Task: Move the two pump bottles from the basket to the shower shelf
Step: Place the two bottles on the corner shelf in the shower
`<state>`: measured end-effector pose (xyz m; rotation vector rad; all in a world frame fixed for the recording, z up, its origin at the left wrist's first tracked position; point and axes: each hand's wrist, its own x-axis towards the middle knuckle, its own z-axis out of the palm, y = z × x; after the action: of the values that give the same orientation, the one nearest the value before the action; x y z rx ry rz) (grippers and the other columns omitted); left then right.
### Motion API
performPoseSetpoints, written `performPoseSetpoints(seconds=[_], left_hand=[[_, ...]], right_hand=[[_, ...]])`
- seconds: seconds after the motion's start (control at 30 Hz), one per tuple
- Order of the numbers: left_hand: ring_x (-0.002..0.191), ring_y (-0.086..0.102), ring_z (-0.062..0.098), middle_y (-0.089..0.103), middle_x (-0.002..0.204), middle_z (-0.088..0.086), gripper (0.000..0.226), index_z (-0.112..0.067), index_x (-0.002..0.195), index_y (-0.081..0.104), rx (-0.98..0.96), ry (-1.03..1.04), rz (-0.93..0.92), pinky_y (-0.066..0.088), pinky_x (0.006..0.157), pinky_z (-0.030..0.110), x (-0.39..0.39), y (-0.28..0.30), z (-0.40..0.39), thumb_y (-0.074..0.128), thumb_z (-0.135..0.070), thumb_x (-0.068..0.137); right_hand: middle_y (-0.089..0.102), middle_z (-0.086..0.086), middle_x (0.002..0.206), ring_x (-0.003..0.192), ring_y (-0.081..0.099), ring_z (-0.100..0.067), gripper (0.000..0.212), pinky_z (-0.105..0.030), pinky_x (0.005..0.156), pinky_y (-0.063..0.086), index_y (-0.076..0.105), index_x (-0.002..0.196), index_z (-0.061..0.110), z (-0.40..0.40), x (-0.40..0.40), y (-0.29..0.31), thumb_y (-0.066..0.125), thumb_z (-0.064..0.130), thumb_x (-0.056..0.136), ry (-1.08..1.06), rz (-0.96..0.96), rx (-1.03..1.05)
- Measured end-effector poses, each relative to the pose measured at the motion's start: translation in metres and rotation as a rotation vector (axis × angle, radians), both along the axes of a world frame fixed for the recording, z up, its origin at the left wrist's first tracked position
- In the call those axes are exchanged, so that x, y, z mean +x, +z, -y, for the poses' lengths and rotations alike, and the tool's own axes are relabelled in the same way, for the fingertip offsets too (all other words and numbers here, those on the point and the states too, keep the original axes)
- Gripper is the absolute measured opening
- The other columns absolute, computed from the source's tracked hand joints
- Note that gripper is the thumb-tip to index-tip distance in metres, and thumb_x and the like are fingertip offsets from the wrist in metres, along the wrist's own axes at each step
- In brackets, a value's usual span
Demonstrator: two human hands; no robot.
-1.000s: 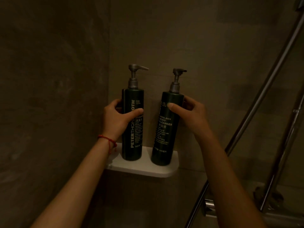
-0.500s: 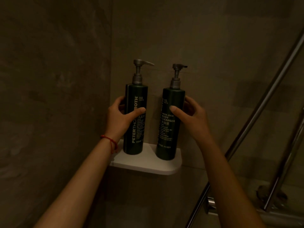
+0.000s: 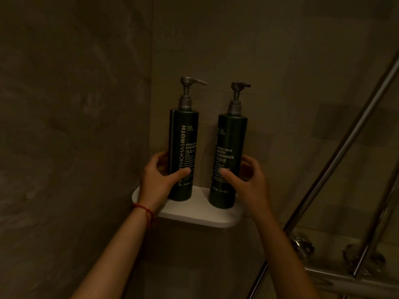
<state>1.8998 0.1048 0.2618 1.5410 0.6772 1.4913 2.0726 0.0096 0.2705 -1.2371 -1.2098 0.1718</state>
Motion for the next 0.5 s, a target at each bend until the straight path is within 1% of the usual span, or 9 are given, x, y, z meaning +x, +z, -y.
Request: performPoseSetpoints(seconds=[0.1,0.13,0.23,0.3,0.33,0.4,0.5], left_hand=[[0.09,0.054,-0.001,0.056,0.097,-0.016,0.068,-0.02,0.119,0.048,-0.028,-0.033,-0.002,0.046,0.069,0.02,-0.002,0.002,-0.002,0.078,-0.02,0.057],[0.087,0.055,-0.001,0.056,0.096,-0.016,0.067,-0.02,0.118,0.049,-0.034,-0.045,-0.003,0.047,0.066,0.018,-0.003,0.002,-0.003,0.077,-0.019,0.058],[0.076,0.057,-0.005,0.056,0.092,-0.016,0.061,-0.015,0.118,0.049,-0.065,-0.101,0.013,0.048,0.051,0.01,-0.008,0.004,-0.006,0.074,-0.011,0.062],[0.079,0.055,-0.003,0.055,0.092,-0.015,0.058,-0.013,0.119,0.049,-0.079,-0.129,-0.017,0.047,0.049,0.008,-0.012,0.004,-0.01,0.072,-0.01,0.066],[0.082,0.055,-0.002,0.056,0.093,-0.015,0.056,-0.013,0.118,0.05,-0.089,-0.152,-0.032,0.047,0.05,0.01,-0.014,0.005,-0.012,0.071,-0.011,0.067],[0.088,0.056,0.001,0.058,0.096,-0.013,0.054,-0.015,0.116,0.052,-0.108,-0.208,-0.055,0.048,0.059,0.013,-0.019,0.005,-0.016,0.071,-0.015,0.065],[0.098,0.056,0.006,0.06,0.102,-0.01,0.052,-0.024,0.107,0.056,-0.122,-0.285,-0.078,0.047,0.073,0.021,-0.023,0.004,-0.021,0.069,-0.026,0.057]], right_hand=[[0.055,0.026,0.091,0.08,0.053,0.022,0.047,-0.007,0.059,0.043,0.044,0.091,0.052,0.0,-0.001,0.0,0.069,0.056,0.052,-0.005,-0.01,0.01],[0.056,0.026,0.092,0.08,0.055,0.019,0.048,-0.008,0.061,0.044,0.045,0.092,0.051,0.0,0.0,0.0,0.069,0.056,0.051,0.003,-0.024,0.016],[0.058,0.022,0.095,0.084,0.059,0.007,0.054,-0.02,0.068,0.05,0.05,0.098,0.046,0.001,0.003,-0.001,0.069,0.056,0.048,0.042,-0.062,0.01],[0.06,0.022,0.095,0.082,0.061,0.009,0.05,-0.016,0.064,0.052,0.052,0.097,0.045,0.002,0.006,0.0,0.07,0.051,0.051,0.091,-0.075,-0.007],[0.06,0.021,0.094,0.081,0.061,0.012,0.047,-0.012,0.059,0.052,0.053,0.096,0.046,0.002,0.007,0.001,0.071,0.048,0.053,0.126,-0.086,-0.015],[0.061,0.02,0.094,0.079,0.06,0.015,0.042,-0.008,0.057,0.05,0.054,0.094,0.046,0.003,0.01,0.001,0.07,0.043,0.056,0.183,-0.106,-0.046],[0.063,0.019,0.096,0.084,0.062,0.009,0.038,-0.014,0.06,0.053,0.056,0.094,0.045,0.004,0.013,0.0,0.069,0.043,0.058,0.222,-0.127,-0.087]])
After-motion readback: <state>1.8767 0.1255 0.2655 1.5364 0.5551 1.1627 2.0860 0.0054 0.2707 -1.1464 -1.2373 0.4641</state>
